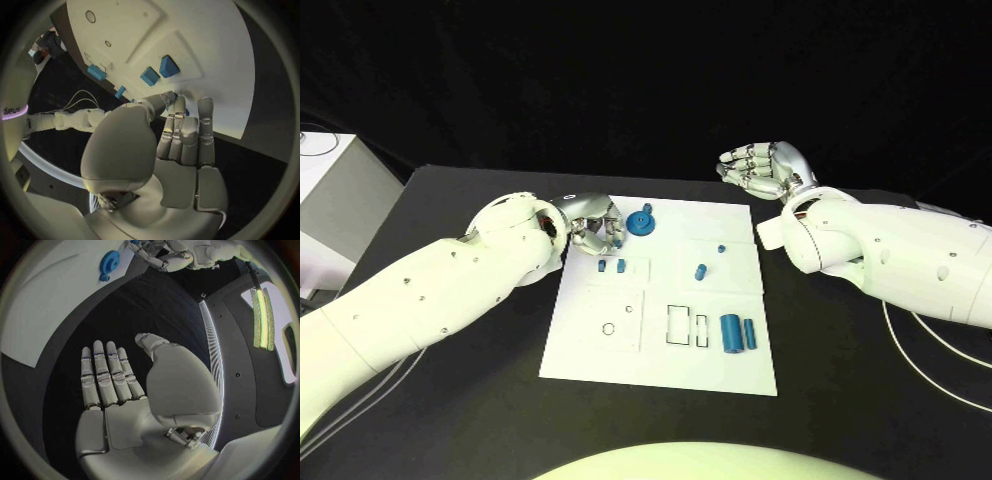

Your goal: Assemble the parts on the task board

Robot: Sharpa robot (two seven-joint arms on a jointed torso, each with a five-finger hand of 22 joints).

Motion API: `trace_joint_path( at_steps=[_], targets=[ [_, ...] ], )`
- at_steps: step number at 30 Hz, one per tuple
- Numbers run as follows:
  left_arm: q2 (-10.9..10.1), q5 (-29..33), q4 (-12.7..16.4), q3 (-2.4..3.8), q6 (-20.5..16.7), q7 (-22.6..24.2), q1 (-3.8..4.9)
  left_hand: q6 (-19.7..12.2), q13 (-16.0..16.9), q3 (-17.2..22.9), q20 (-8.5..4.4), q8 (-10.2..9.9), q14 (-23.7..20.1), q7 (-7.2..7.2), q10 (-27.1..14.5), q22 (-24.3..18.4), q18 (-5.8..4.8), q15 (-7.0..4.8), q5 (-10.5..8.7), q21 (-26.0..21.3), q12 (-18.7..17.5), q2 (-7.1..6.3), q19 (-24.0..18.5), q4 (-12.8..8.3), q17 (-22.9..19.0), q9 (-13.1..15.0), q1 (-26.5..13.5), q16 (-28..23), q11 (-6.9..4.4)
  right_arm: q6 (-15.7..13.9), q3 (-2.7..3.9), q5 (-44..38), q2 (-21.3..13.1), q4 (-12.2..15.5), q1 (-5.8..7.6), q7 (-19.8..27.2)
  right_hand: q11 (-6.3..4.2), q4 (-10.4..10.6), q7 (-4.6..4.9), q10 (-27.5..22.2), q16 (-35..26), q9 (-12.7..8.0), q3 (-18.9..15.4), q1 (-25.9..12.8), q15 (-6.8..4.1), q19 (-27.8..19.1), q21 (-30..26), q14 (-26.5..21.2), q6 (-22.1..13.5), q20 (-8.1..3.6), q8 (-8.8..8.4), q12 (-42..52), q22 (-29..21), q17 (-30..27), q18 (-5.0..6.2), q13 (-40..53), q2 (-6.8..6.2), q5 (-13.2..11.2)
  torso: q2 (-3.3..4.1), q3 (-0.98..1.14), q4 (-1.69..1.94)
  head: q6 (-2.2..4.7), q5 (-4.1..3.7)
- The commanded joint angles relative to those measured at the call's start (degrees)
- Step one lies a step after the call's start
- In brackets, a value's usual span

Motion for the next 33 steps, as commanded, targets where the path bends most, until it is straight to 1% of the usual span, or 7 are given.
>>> trace_joint_path(
  at_steps=[1,2,9,27,29,31,33],
  targets=[
    [0.0,-0.2,0.2,0.01,-1.1,-0.5,-0.04,-0.7,1.6,0.4,-0.16,-0.5,0.2,0.03,-1.8,0.0,-0.79,-0.31,0.35,-0.3,3.0,-0.37,0.0,0.5,0.3,-0.2,-0.3,0.6,0.0,0.8,0.02,-0.2,0.0,0.0,-0.05,0.8,0.19,-0.3,3.29,0.1,-0.3,-0.1,0.2,0.2,0.18,-0.4,0.1,0.0,-0.5,-0.03,0.23,0.3,-0.1,-0.1,0.48,-0.1,0.33,0.3,0.0,-0.04,0.02,-0.03,-0.01],
    [0.0,-0.2,0.2,0.01,-1.1,-0.6,-0.04,-0.9,2.2,0.5,-0.18,-0.5,0.0,-0.02,-2.5,0.0,-0.76,-0.26,0.33,-0.3,4.2,-0.59,0.0,0.5,0.1,-0.2,-0.3,0.6,-0.05,0.8,0.02,-0.2,0.0,0.0,-0.06,0.8,0.19,-0.3,3.29,0.1,-0.3,-0.1,0.2,0.2,0.18,-0.4,0.1,0.0,-0.5,-0.03,0.23,0.3,-0.1,-0.1,0.48,-0.1,0.33,0.3,0.0,-0.03,0.01,-0.04,0.0],
    [-0.2,-0.2,0.3,0.02,-0.9,-0.8,-0.05,-1.3,3.6,0.8,-0.15,-0.5,-0.1,-0.01,-4.2,0.1,-0.8,-0.24,0.33,-0.2,7.2,-0.96,0.0,0.8,0.0,-0.3,-0.6,0.7,0.02,0.8,0.02,-0.2,0.0,0.0,-0.09,0.8,0.19,-0.3,3.29,0.1,-0.3,-0.1,0.2,0.2,0.18,-0.4,0.1,0.0,-0.5,-0.03,0.23,0.3,-0.1,-0.1,0.48,-0.1,0.33,0.3,-0.04,-0.01,0.05,-0.14,-0.02],
    [-1.0,-0.1,1.4,0.1,-0.1,-1.4,-0.28,-2.3,6.0,1.0,-0.11,-0.6,0.3,-0.09,-6.5,0.1,-0.81,-0.19,0.34,-0.2,11.3,-1.68,0.1,1.1,0.9,-0.5,-0.8,1.3,0.05,0.9,0.01,-0.2,-0.2,0.0,-0.14,0.5,0.2,-0.3,3.3,0.0,-0.4,-0.1,0.2,0.1,0.2,-0.2,0.1,0.0,-0.6,-0.02,0.24,0.3,-0.2,-0.2,0.46,-0.1,0.26,0.3,-0.01,-0.02,0.03,-0.14,-0.09],
    [-1.3,0.0,1.6,0.34,-0.1,-1.5,-0.49,-2.4,6.1,1.1,-0.11,-0.7,0.3,-0.09,-6.6,0.1,-0.8,-0.2,0.36,-0.2,11.5,-1.67,0.1,1.0,0.9,-0.5,-0.7,1.3,0.03,1.2,0.01,-0.4,-0.3,0.0,-0.15,0.2,0.19,-0.6,3.28,0.0,-0.4,-0.2,0.3,0.5,0.19,0.2,0.2,0.0,-0.6,-0.03,0.26,0.3,-0.2,-0.3,0.48,-0.1,0.16,0.3,-0.01,-0.02,0.04,-0.14,-0.1],
    [-1.5,0.0,1.8,0.93,-0.3,-1.5,-0.82,-2.5,6.2,1.1,-0.12,-0.7,0.2,-0.09,-6.7,0.1,-0.8,-0.21,0.38,-0.2,11.6,-1.62,0.1,1.0,0.8,-0.5,-0.6,1.3,0.03,1.9,0.01,-1.0,-0.5,0.0,-0.16,-0.3,0.13,-2.4,3.24,0.0,-0.3,-0.3,1.3,2.3,0.1,1.4,0.4,0.3,-0.6,-0.07,0.38,0.3,-0.3,-0.6,0.57,-0.1,0.0,0.0,-0.03,-0.01,0.04,-0.09,-0.17],
    [-1.9,0.1,1.9,2.18,-0.8,-1.5,-1.49,-2.6,6.4,1.4,-0.14,-0.7,0.2,-0.04,-6.9,0.1,-0.78,-0.22,0.42,-0.2,11.9,-1.52,0.1,1.0,0.7,-0.5,-0.5,1.3,0.02,3.2,0.01,-2.7,-0.8,0.0,-0.17,-1.0,-0.24,-4.7,2.96,0.5,1.1,-0.6,4.4,4.3,-0.67,4.3,1.7,3.2,-0.2,-0.46,0.62,0.3,-0.3,-0.5,0.82,-0.1,0.0,-1.2,-0.04,0.0,0.03,-0.01,-0.26]
  ],
)
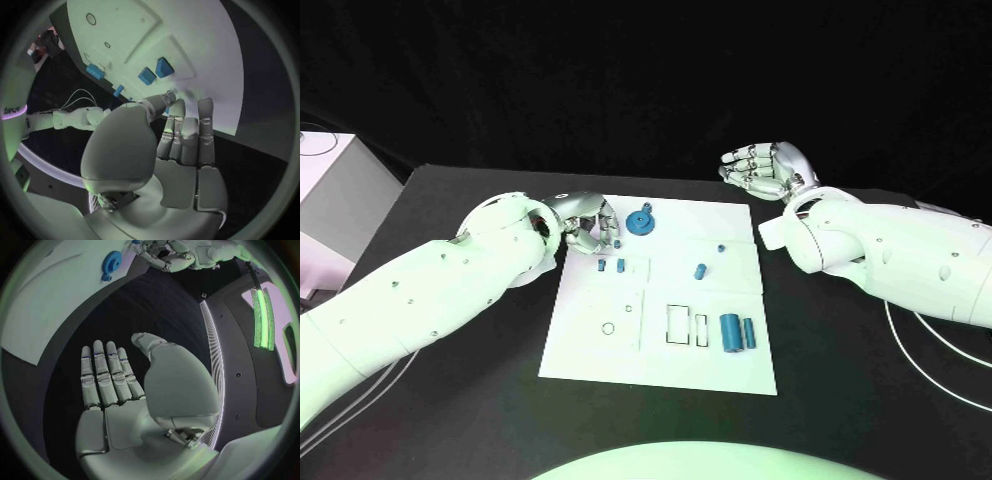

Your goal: Assemble the parts on the task board

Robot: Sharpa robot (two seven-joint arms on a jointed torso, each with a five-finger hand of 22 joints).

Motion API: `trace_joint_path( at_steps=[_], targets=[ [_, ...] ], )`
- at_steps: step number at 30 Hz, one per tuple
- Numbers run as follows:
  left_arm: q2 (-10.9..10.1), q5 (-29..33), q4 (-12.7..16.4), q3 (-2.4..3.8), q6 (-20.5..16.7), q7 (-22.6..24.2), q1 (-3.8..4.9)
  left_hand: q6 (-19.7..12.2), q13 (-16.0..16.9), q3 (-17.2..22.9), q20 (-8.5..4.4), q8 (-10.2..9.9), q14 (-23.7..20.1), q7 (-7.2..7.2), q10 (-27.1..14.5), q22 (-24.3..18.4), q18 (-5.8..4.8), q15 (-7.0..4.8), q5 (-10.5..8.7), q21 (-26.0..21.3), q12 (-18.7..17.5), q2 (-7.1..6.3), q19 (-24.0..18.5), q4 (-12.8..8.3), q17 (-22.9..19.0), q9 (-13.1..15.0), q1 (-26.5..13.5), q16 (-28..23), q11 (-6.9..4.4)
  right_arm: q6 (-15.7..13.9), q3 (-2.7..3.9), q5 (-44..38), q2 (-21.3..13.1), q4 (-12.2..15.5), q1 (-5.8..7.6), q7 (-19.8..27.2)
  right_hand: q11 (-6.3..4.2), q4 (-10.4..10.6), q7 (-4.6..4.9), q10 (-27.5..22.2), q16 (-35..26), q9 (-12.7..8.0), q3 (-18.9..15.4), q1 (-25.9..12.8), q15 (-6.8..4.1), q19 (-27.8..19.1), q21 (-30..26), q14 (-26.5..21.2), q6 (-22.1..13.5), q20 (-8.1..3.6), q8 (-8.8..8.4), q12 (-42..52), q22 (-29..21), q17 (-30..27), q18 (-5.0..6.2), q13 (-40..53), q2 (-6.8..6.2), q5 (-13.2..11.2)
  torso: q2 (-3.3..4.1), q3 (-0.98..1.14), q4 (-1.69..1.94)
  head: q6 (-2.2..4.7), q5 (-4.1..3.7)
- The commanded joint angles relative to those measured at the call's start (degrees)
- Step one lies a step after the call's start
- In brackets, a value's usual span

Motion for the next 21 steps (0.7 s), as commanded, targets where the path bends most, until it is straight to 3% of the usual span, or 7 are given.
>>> trace_joint_path(
  at_steps=[1,7,12,14,15,18,21],
  targets=[
    [-0.4,0.2,0.4,1.48,-0.6,-0.2,-0.84,-0.6,0.2,0.5,-0.15,-0.4,0.1,-0.01,-0.5,0.0,-0.77,-0.23,0.39,-0.2,0.5,-0.21,0.0,0.1,-0.2,-0.1,0.4,0.2,-0.05,3.4,0.01,-3.5,-0.4,0.0,-0.06,-1.0,-0.37,-2.2,3.09,0.7,1.5,-0.3,3.0,1.5,-0.8,2.8,1.2,3.1,0.1,-0.54,0.35,0.2,0.1,0.2,0.87,-0.1,-0.23,-0.9,-0.03,0.01,-0.03,0.1,-0.13],
    [-1.1,4.0,0.2,4.79,-4.0,0.3,-2.12,-1.7,0.6,1.5,-0.19,-0.9,-1.3,0.33,-1.1,-1.3,-0.48,-0.17,0.44,-0.7,1.2,0.13,-1.0,0.0,-3.2,-0.4,0.8,-0.3,0.09,7.1,0.01,-11.2,-1.2,0.0,-0.07,-3.0,-2.27,-6.3,1.78,4.2,6.5,-0.7,7.3,2.9,-4.11,11.2,6.0,12.8,3.1,-4.08,0.47,-0.4,1.7,3.1,0.82,-0.1,-0.08,-3.5,-0.04,0.01,0.0,0.6,-0.77],
    [-2.0,15.9,-0.4,6.83,-8.0,1.8,-2.66,-2.3,0.4,1.9,0.11,-1.0,-5.5,1.07,-2.6,-1.8,-0.51,0.42,0.34,-1.6,0.8,0.06,-1.9,0.8,-11.1,-0.5,0.2,-2.9,0.87,11.0,0.01,-24.7,-2.1,0.4,-0.09,-6.1,-4.47,-10.1,-0.43,9.2,12.7,-1.2,2.6,4.1,-8.02,18.7,16.9,23.7,7.4,-8.95,-0.52,-1.7,8.5,7.7,0.44,-0.1,1.86,-4.4,-0.02,0.05,-0.08,1.09,-1.55],
    [-2.7,18.9,-0.3,7.84,-8.9,2.6,-3.25,-2.8,-0.2,2.0,0.43,-1.1,-4.4,1.43,-2.2,-2.2,-0.48,0.73,0.35,-2.3,0.8,0.3,-2.0,1.3,-9.0,-0.6,-0.1,-3.1,1.27,12.5,0.01,-31.0,-2.5,0.8,-0.14,-7.4,-5.94,-11.5,-1.88,13.2,23.0,-2.0,0.8,3.6,-10.07,21.6,27.4,30.4,9.7,-11.9,-2.35,-4.0,15.9,14.3,0.23,-0.1,1.94,-5.8,0.0,0.05,-0.09,1.3,-2.13],
    [-3.0,20.1,-0.2,8.28,-9.1,2.9,-3.59,-2.9,-0.3,2.0,0.46,-1.1,-4.1,1.46,-2.1,-2.3,-0.47,0.77,0.34,-2.3,0.8,0.3,-1.9,1.4,-8.7,-0.6,-0.1,-3.0,1.34,13.1,0.01,-33.4,-2.6,1.0,-0.16,-8.0,-6.1,-11.3,-1.61,14.3,28.0,-2.4,1.6,2.8,-10.41,20.8,30.8,29.9,10.7,-11.9,-3.27,-5.4,18.6,17.7,0.0,0.0,2.84,-5.9,0.0,0.04,-0.11,1.39,-2.26],
    [-4.4,28.5,0.3,9.76,-9.4,4.8,-4.99,-2.3,-1.0,1.3,0.74,-0.4,-3.9,1.45,-2.0,-2.8,-0.45,0.96,0.21,-2.9,0.6,0.04,-1.5,2.3,-9.4,-0.3,-0.9,-3.3,1.49,14.7,0.0,-42.3,-3.3,1.6,-0.24,-10.0,-6.07,-11.8,-1.75,15.2,38.5,-2.8,2.9,1.9,-10.2,20.1,35.7,29.3,11.5,-11.74,-5.13,-8.0,22.5,25.6,0.56,0.0,2.09,-6.7,-0.03,0.13,-0.15,1.61,-2.96],
    [-5.8,41.4,0.8,10.58,-9.1,8.2,-6.18,-2.1,-4.2,0.6,1.21,0.5,-11.3,1.83,-3.0,-4.6,-0.45,1.54,0.18,-5.8,-2.9,0.0,-2.4,3.5,-22.2,0.0,-0.8,-9.1,2.16,15.6,-0.01,-50.0,-4.1,2.6,-0.44,-12.0,-6.11,-11.6,-1.72,15.2,51.6,-2.8,3.7,0.9,-10.01,20.7,37.8,29.5,12.1,-11.45,-6.02,-8.3,24.1,37.4,0.7,0.0,1.21,-7.9,-0.11,0.15,-0.09,1.82,-3.62]
  ],
)
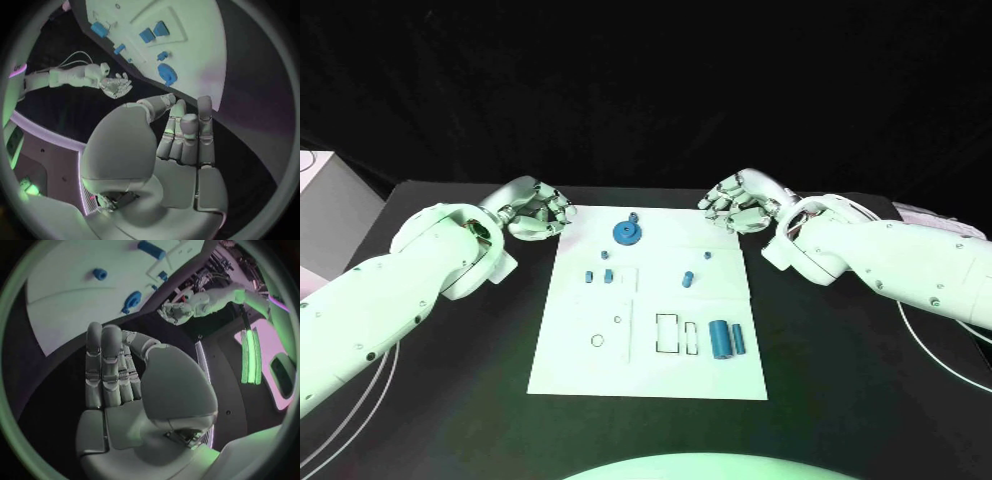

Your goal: Assemble the parts on the task board

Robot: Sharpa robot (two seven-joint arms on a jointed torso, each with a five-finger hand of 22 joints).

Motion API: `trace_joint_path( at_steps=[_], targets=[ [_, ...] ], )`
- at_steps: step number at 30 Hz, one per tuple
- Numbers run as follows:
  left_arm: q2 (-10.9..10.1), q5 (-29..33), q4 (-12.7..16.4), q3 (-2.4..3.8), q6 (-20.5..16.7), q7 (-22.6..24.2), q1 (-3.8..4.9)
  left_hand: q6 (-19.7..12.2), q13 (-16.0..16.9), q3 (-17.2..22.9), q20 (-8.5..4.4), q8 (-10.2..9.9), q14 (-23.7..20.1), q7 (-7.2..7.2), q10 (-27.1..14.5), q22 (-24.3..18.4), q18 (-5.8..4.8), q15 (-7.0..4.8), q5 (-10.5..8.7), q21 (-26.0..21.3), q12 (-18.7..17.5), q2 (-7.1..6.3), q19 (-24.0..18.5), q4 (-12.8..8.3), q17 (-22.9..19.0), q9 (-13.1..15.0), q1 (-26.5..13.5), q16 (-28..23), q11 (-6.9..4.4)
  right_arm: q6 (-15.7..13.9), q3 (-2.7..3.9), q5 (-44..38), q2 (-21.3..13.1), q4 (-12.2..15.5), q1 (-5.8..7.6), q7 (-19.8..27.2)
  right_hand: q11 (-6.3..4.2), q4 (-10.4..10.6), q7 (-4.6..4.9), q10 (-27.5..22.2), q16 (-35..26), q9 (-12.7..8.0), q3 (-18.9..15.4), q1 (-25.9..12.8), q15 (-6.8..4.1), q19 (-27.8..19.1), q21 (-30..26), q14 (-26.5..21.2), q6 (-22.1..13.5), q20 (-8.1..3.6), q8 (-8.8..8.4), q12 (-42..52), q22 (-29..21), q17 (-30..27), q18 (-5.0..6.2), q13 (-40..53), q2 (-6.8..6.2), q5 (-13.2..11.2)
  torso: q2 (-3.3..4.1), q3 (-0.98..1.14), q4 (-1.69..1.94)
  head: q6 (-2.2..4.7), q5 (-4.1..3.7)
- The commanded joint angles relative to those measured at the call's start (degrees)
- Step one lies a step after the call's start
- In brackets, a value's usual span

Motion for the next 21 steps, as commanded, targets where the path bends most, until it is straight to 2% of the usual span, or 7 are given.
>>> trace_joint_path(
  at_steps=[1,4,6,7,9,14,21],
  targets=[
    [-1.1,24.3,0.7,0.45,-1.7,7.0,-0.97,0.1,-2.1,-0.3,0.34,0.5,-3.5,0.29,-0.7,-1.1,-0.46,0.39,0.0,-1.6,-2.5,0.19,-0.4,0.7,-6.1,0.2,-0.1,-3.1,0.31,4.7,-0.01,-19.8,-0.8,1.1,-0.29,-5.2,0.25,0.1,0.04,0.0,6.0,0.0,0.4,-0.8,0.16,0.6,0.9,1.9,0.4,0.14,-0.46,-0.3,0.7,5.5,0.72,0.0,-0.53,-1.0,-0.08,0.01,0.09,0.41,-1.02],
    [-2.3,34.3,1.5,0.71,-0.8,10.2,-1.91,0.2,-5.0,-1.4,0.58,1.2,-3.3,0.51,0.3,-2.2,-0.38,0.64,-0.03,-3.0,-5.6,0.36,0.5,1.6,-6.9,0.4,0.0,-4.7,0.59,5.1,-0.04,-24.6,-1.4,2.0,-0.49,-6.9,1.01,-0.1,0.58,-3.9,14.5,0.0,-0.2,-1.4,0.9,1.5,1.5,2.6,0.2,0.73,-1.08,-0.3,1.0,14.4,0.69,0.0,-2.89,-1.8,-0.06,-0.03,0.1,0.8,-1.59],
    [-3.3,41.0,2.5,0.84,-0.4,12.6,-2.83,0.5,-7.4,-2.5,0.61,1.9,-4.0,0.41,2.0,-3.5,-0.41,0.64,-0.01,-4.8,-8.6,0.33,0.3,2.4,-7.7,0.6,0.0,-6.8,0.53,5.7,-0.1,-27.8,-1.9,3.0,-0.75,-8.5,1.19,0.4,0.58,-5.3,17.8,0.0,-0.8,-1.8,1.17,2.1,1.4,2.6,0.1,1.07,-1.45,-0.3,1.0,17.6,0.74,0.0,-3.46,-2.0,-0.07,-0.03,0.11,0.93,-1.88],
    [-3.7,43.2,2.9,0.88,-0.3,13.4,-3.14,0.6,-8.9,-3.5,0.83,2.2,-6.2,0.53,3.0,-4.8,-0.42,0.99,-0.06,-7.1,-11.0,-0.59,-1.0,3.2,-8.8,0.7,-0.7,-9.8,0.39,5.8,-0.12,-28.9,-2.0,3.4,-0.87,-9.1,1.26,0.5,0.58,-5.8,18.6,0.0,-1.1,-1.9,1.25,2.2,1.4,2.5,0.1,1.19,-1.59,-0.3,0.9,18.4,0.74,0.0,-3.63,-2.1,-0.08,-0.04,0.08,0.97,-1.94],
    [-4.3,46.7,3.5,0.93,0.0,14.6,-3.67,0.7,-11.8,-4.6,1.28,2.6,-7.5,0.49,5.6,-7.7,-0.46,1.09,-0.06,-11.6,-15.7,-0.72,-1.7,4.4,-10.9,0.8,-0.5,-15.5,0.8,6.0,-0.15,-30.7,-2.3,4.1,-1.08,-10.3,1.29,0.9,0.55,-6.2,19.6,0.1,-1.6,-2.0,1.35,2.5,1.2,2.4,0.1,1.32,-1.75,-0.2,0.8,19.2,0.77,0.1,-3.77,-2.4,-0.08,-0.06,0.05,1.02,-1.95],
    [-5.3,50.8,4.5,1.0,0.3,16.5,-4.8,0.8,-15.6,-6.5,2.96,2.8,-9.1,0.69,11.0,-16.3,-0.5,2.7,-0.1,-24.5,-26.7,-0.95,-2.2,6.9,-16.3,0.5,0.6,-32.7,1.59,5.9,-0.21,-33.8,-2.4,5.1,-1.53,-12.6,1.34,2.0,0.6,-6.3,23.6,0.1,-2.9,-2.1,1.51,3.5,1.0,2.9,0.1,1.53,-2.15,0.0,0.6,23.7,0.78,0.3,-3.87,-2.5,-0.09,-0.09,0.12,1.24,-2.26],
    [-5.7,52.9,5.4,1.12,0.4,17.5,-5.6,1.1,-15.5,-7.2,3.6,2.5,-7.8,0.75,14.1,-20.5,-0.63,3.27,-0.05,-30.8,-33.2,-0.69,-0.6,7.6,-17.3,0.3,1.9,-43.0,1.79,5.3,-0.26,-35.5,-2.0,5.6,-2.35,-13.9,1.46,2.5,0.79,-6.3,23.9,0.2,-3.4,-2.2,1.62,3.7,0.8,2.7,0.2,1.64,-2.27,0.0,0.5,23.7,0.75,0.3,-4.02,-2.4,0.01,-0.18,0.18,1.29,-2.31]
  ],
)
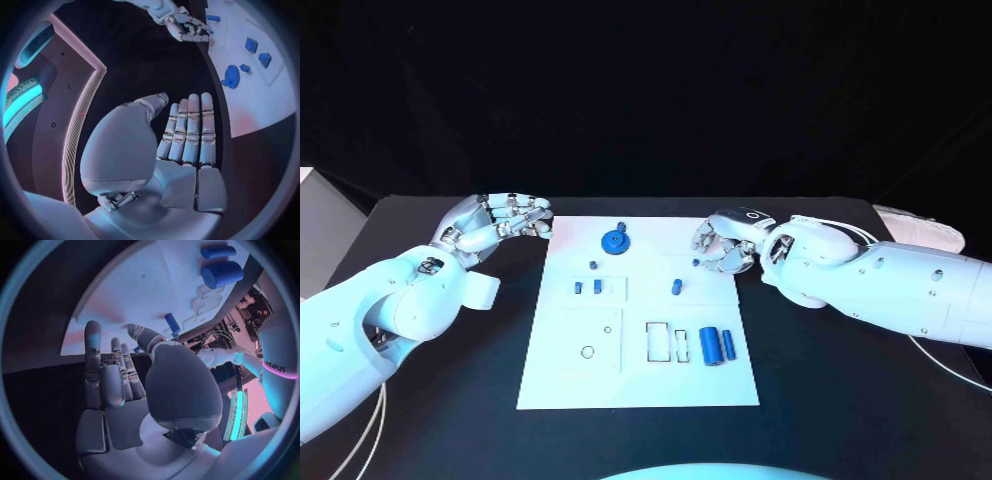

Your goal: Assemble the parts on the task board

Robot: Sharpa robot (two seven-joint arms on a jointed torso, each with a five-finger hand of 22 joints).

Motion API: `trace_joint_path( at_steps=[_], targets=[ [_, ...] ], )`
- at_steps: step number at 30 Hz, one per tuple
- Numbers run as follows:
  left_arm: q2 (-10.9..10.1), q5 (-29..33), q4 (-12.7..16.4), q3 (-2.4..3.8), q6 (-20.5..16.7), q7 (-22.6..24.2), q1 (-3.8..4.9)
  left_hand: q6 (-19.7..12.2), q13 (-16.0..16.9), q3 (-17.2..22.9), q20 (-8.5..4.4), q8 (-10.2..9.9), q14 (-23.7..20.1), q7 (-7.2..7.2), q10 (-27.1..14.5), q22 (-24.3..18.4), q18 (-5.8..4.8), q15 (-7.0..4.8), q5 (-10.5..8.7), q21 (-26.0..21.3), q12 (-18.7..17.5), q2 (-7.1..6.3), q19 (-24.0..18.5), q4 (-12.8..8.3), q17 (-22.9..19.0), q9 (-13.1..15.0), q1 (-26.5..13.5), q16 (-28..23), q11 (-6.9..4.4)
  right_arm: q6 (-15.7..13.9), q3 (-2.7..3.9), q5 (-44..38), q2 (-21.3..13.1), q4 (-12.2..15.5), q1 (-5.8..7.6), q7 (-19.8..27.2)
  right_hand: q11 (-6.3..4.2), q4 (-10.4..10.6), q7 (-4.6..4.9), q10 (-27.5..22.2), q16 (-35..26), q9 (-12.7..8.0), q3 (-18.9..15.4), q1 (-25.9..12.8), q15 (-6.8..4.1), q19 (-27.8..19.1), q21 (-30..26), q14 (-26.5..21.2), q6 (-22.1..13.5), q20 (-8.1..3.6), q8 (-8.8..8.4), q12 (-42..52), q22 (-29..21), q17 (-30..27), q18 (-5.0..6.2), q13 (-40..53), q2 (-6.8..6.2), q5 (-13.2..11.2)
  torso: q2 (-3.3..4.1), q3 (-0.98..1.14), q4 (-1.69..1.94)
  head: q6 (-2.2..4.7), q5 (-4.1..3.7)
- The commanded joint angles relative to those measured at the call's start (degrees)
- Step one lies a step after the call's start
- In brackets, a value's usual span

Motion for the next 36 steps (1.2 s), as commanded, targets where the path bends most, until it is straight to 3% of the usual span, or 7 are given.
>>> trace_joint_path(
  at_steps=[1,12,20,26,36],
  targets=[
    [-0.1,5.4,0.5,0.12,0.7,3.4,-0.2,0.6,0.0,-0.2,-0.07,-0.1,1.0,0.14,0.9,-1.0,-0.63,0.04,-0.03,-1.5,-1.7,0.02,0.8,0.3,0.0,-0.1,0.8,-2.8,0.06,0.8,-0.02,-4.4,0.3,0.4,-0.34,-2.7,0.17,-0.1,0.46,-0.4,-0.2,0.1,-0.4,0.0,0.38,0.3,-0.3,2.2,0.1,0.11,-0.21,0.2,-0.1,-0.3,0.74,0.1,-0.54,0.0,0.13,-0.05,0.09,-0.02,-0.04],
    [-0.4,5.9,0.9,0.18,0.5,3.5,-0.4,0.7,0.0,-0.5,-0.04,-0.2,1.7,0.29,1.5,-1.6,-0.65,0.09,-0.05,-2.4,-2.9,0.0,1.4,0.4,0.2,-0.2,1.0,-4.7,0.13,0.3,-0.07,-4.5,0.9,0.8,-0.99,-2.7,-0.21,0.9,0.17,1.7,0.2,0.3,0.7,0.8,0.14,0.4,-0.6,1.8,0.8,-0.03,-0.27,0.8,-0.1,-0.3,0.8,0.3,0.22,0.4,0.23,-0.03,0.01,-0.35,0.3],
    [-0.4,5.9,0.9,0.19,0.4,3.2,-0.44,0.6,0.0,-0.6,-0.04,-0.3,1.9,0.49,1.6,-1.8,-0.65,0.13,-0.03,-2.5,-3.2,-0.04,1.5,0.3,0.4,-0.2,1.1,-5.0,0.23,-0.2,-0.1,-4.3,1.2,0.9,-1.39,-2.7,-1.37,1.7,-0.95,5.6,1.5,1.2,4.4,2.0,-0.77,1.1,0.8,1.9,3.3,-0.84,0.74,1.3,1.6,0.7,0.62,0.6,0.77,-1.3,0.16,0.1,0.03,-0.49,0.41],
    [-0.4,5.8,0.9,0.19,0.3,2.9,-0.51,0.6,0.1,-0.6,-0.04,-0.4,1.9,0.58,1.6,-1.8,-0.66,0.15,-0.01,-2.6,-3.3,0.0,1.6,0.2,0.4,-0.3,1.3,-5.2,0.27,0.1,-0.1,-4.8,1.3,1.0,-1.57,-3.1,-2.53,1.5,-2.01,8.8,1.9,2.5,6.3,3.1,-1.66,1.4,2.1,1.9,5.7,-1.61,2.12,1.9,3.2,0.9,0.45,1.4,1.77,-2.8,0.19,0.06,-0.01,-0.66,0.4],
    [-0.4,4.9,0.8,0.19,0.1,2.7,-0.63,0.6,0.1,-0.6,-0.02,-0.4,1.9,0.71,1.6,-1.9,-0.7,0.25,-0.03,-2.8,-3.6,0.02,1.6,0.1,0.5,-0.3,1.5,-5.7,0.38,0.2,-0.1,-6.1,1.6,1.2,-2.09,-4.0,-2.9,1.3,-2.36,9.8,2.1,3.0,6.6,3.4,-1.97,1.6,2.9,2.0,6.4,-1.91,2.64,2.0,4.2,1.1,0.32,1.9,1.87,-3.0,0.16,0.04,0.05,-0.91,0.48]
  ],
)
